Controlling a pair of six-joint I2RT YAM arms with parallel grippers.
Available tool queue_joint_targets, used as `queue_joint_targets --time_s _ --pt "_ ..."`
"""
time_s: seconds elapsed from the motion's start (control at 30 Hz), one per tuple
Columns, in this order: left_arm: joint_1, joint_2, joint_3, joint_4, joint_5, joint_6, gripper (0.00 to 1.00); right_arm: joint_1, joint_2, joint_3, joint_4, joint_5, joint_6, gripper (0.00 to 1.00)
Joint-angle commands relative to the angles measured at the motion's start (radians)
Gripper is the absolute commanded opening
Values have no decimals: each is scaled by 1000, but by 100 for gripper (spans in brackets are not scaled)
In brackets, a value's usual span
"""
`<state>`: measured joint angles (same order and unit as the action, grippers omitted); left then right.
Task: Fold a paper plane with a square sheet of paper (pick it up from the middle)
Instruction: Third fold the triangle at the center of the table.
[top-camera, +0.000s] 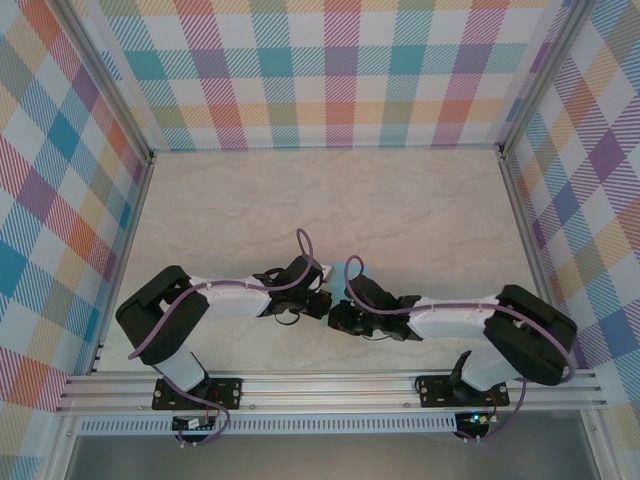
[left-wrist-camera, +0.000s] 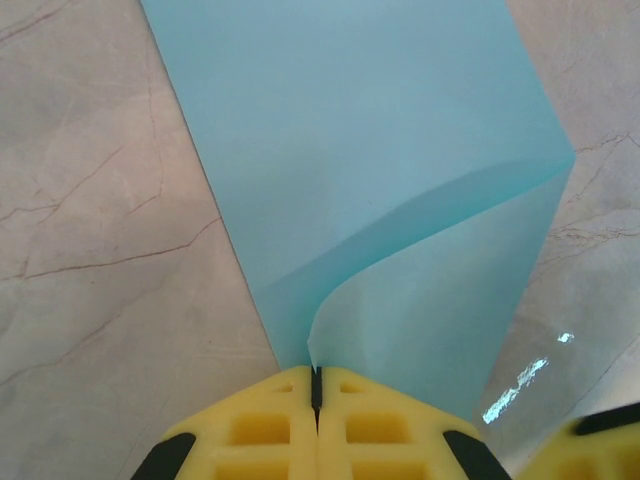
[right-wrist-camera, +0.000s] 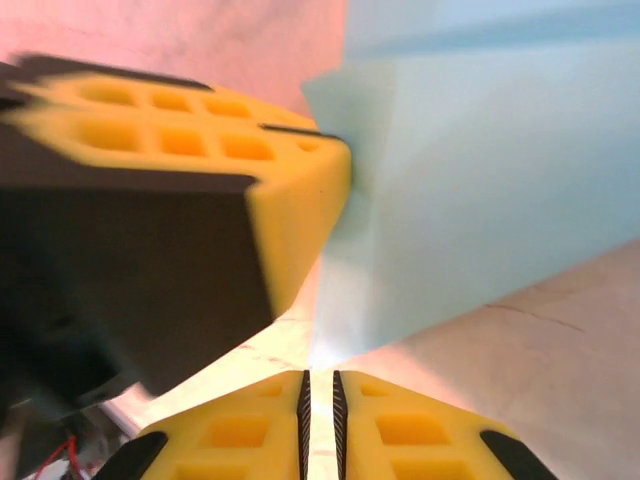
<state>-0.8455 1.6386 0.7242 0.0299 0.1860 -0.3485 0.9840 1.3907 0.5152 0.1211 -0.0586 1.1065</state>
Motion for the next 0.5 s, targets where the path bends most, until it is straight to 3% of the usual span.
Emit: queue_joint_targets --time_s 0.0,0.27,0.47 --pt "8 14 -21 -78 -12 -6 0 -59 -79 -18 -84 30 -37 17" --pt "8 15 -12 -84 -8 -1 0 -196 -62 6 -37 -86 -93 17" --pt "8 19 2 -92 2 7 0 -229 19 88 -58 -139 -133 17"
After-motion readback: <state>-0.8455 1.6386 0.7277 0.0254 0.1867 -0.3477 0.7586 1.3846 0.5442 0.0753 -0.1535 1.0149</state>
